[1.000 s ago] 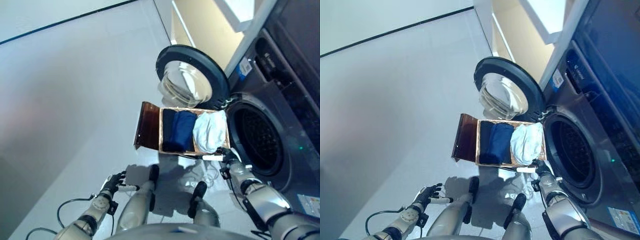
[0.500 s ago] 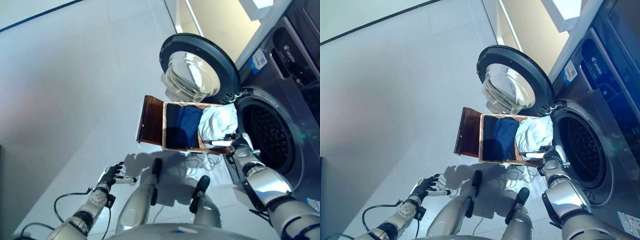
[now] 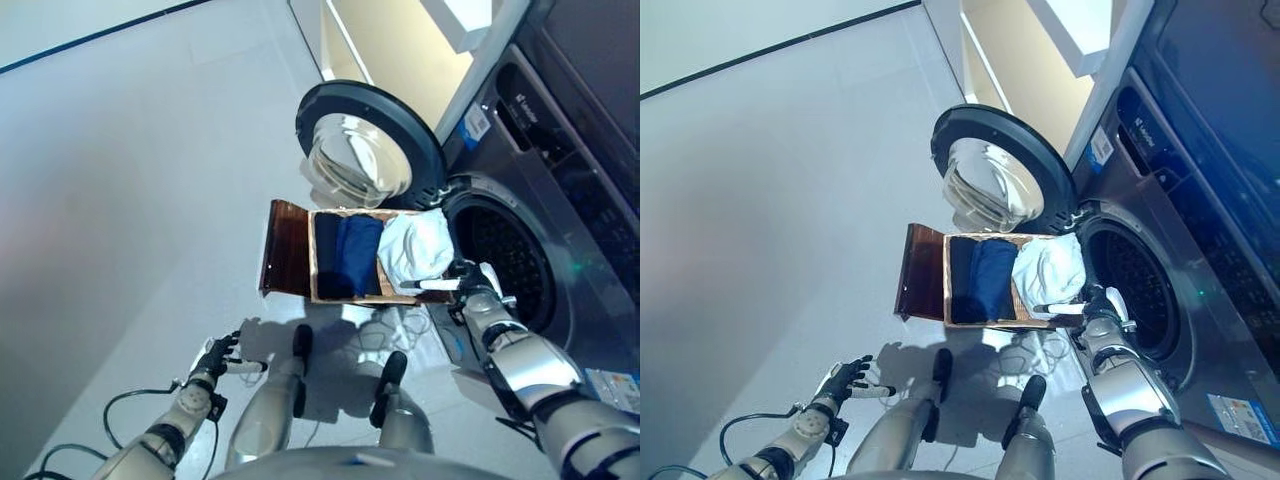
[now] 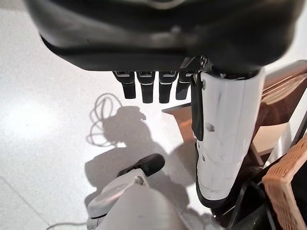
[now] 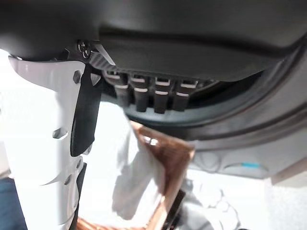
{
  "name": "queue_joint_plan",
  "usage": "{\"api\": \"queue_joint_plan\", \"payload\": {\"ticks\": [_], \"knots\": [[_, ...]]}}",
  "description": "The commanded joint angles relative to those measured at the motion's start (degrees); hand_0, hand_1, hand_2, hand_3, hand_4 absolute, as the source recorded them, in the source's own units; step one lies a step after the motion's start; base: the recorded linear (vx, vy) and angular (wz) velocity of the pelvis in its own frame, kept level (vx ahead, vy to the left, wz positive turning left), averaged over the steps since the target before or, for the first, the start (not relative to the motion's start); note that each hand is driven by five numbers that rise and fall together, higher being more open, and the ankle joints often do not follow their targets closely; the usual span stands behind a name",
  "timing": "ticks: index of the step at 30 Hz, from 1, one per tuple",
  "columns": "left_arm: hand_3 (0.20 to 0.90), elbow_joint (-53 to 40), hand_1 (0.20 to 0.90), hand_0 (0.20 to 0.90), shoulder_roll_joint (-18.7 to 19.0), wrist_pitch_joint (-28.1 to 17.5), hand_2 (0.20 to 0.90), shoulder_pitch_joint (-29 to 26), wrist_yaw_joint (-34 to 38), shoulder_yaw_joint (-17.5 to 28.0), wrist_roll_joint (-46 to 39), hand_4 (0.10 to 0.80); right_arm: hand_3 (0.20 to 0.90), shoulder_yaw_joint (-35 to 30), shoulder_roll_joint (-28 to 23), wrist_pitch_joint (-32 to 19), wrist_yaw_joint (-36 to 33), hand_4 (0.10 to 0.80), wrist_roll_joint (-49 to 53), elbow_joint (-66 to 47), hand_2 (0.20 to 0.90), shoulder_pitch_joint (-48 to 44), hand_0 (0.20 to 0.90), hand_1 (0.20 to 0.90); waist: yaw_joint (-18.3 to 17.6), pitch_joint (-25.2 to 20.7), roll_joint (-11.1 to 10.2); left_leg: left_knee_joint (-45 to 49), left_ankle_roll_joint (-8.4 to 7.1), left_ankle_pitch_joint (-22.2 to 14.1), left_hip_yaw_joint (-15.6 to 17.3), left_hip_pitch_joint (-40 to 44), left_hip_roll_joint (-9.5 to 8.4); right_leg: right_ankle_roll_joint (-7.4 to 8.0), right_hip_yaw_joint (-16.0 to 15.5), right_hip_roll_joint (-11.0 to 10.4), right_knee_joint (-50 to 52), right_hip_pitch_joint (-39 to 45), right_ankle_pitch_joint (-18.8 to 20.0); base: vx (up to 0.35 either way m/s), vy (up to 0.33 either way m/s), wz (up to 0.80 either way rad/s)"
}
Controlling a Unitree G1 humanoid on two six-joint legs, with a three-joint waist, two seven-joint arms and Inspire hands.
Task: Pick up the clothes and place them into the washing machine
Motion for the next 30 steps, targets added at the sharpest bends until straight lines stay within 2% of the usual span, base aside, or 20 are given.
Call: {"api": "queue_joint_plan", "payload": {"ticks": [1, 12, 21, 25, 26, 27, 28, 30], "knots": [[0.900, 1.84, 0.900, 0.900, 0.34, -0.91, 0.900, -0.67, 0.79, 3.31, 0.51, 0.800, 0.900, 3.70, -2.38, -1.61, -2.30, 0.800, -1.30, -1.94, 0.900, -2.35, 0.900, 0.900, 0.32, -0.54, -2.04, 6.36, -3.88, -6.82, -1.34, -4.58, 0.31, -0.12, 3.64, -1.53, -7.19, 6.04, 0.12, 0.000, 0.000, 0.00], [0.900, 0.01, 0.900, 0.900, 0.34, -1.29, 0.900, -0.91, 0.80, 3.44, -0.77, 0.800, 0.900, 4.23, -2.97, -1.42, -2.35, 0.800, -2.07, -2.51, 0.900, -2.56, 0.900, 0.900, 0.28, 0.05, -2.02, 7.13, -3.94, -6.51, -1.10, -5.80, 0.38, -0.29, 4.01, -1.29, -5.47, 4.26, -0.13, -0.021, 0.000, -0.01], [0.900, -7.81, 0.900, 0.900, 1.77, -2.83, 0.900, 0.15, 1.36, 2.88, -4.41, 0.800, 0.900, 5.10, -7.04, -0.74, -4.80, 0.800, -1.19, 0.04, 0.900, -8.32, 0.900, 0.900, 1.55, 3.53, 0.44, 8.58, -3.88, -6.07, -0.65, -9.40, -0.12, -0.67, 4.10, -1.90, -2.85, 0.23, -0.35, -0.022, 0.035, -0.02], [0.900, -21.58, 0.900, 0.900, 4.83, -4.46, 0.900, 0.91, 3.15, 3.36, -5.15, 0.800, 0.900, 5.45, -9.40, -0.58, -7.75, 0.800, 0.11, 1.63, 0.900, -10.96, 0.900, 0.900, 2.22, 5.08, 1.97, 11.30, -3.84, -6.81, -0.22, -13.28, -0.46, -1.23, 4.55, -2.50, -0.34, -3.20, -1.26, 0.001, 0.049, 0.00], [0.900, -21.58, 0.900, 0.900, 4.83, -4.46, 0.900, 0.91, 3.15, 3.36, -5.15, 0.800, 0.900, 5.45, -9.40, -0.58, -7.75, 0.800, 0.11, 1.63, 0.900, -10.96, 0.900, 0.900, 2.22, 5.07, 1.97, 11.30, -3.84, -6.81, -0.22, -13.29, -0.46, -1.23, 4.55, -2.50, -0.33, -3.21, -1.26, -0.006, 0.051, 0.06], [0.900, -27.57, 0.900, 0.900, 6.47, -4.70, 0.900, 1.72, 3.49, 3.97, -4.63, 0.800, 0.900, 5.68, -10.58, -0.21, -8.48, 0.800, 0.14, 2.58, 0.900, -12.08, 0.900, 0.900, 2.67, 5.53, 2.66, 13.12, -3.75, -7.44, -0.01, -15.27, -0.56, -1.52, 4.57, -2.71, 1.36, -4.92, -2.09, 0.076, 0.014, 0.02], [0.900, -29.51, 0.900, 0.900, 7.07, -4.77, 0.900, 2.02, 3.68, 4.57, -4.67, 0.800, 0.900, 6.00, -11.06, -0.08, -8.79, 0.800, 0.17, 2.86, 0.900, -12.94, 0.900, 0.900, 2.90, 5.55, 2.81, 14.67, -4.06, -9.77, -0.30, -15.78, -0.32, -1.40, 5.24, -2.51, 2.85, -5.67, -3.94, 0.074, 0.052, 0.01], [0.900, -33.12, 0.900, 0.900, 8.19, -4.86, 0.900, 1.77, 4.17, 5.44, -4.25, 0.800, 0.900, 6.32, -12.01, 0.14, -9.17, 0.800, 0.20, 3.14, 0.900, -14.11, 0.900, 0.900, 3.04, 5.91, 3.08, 17.32, -3.93, -10.80, -0.04, -17.90, -0.36, -1.73, 5.66, -2.53, 5.43, -7.94, -4.95, 0.029, 0.051, 0.01]]}}
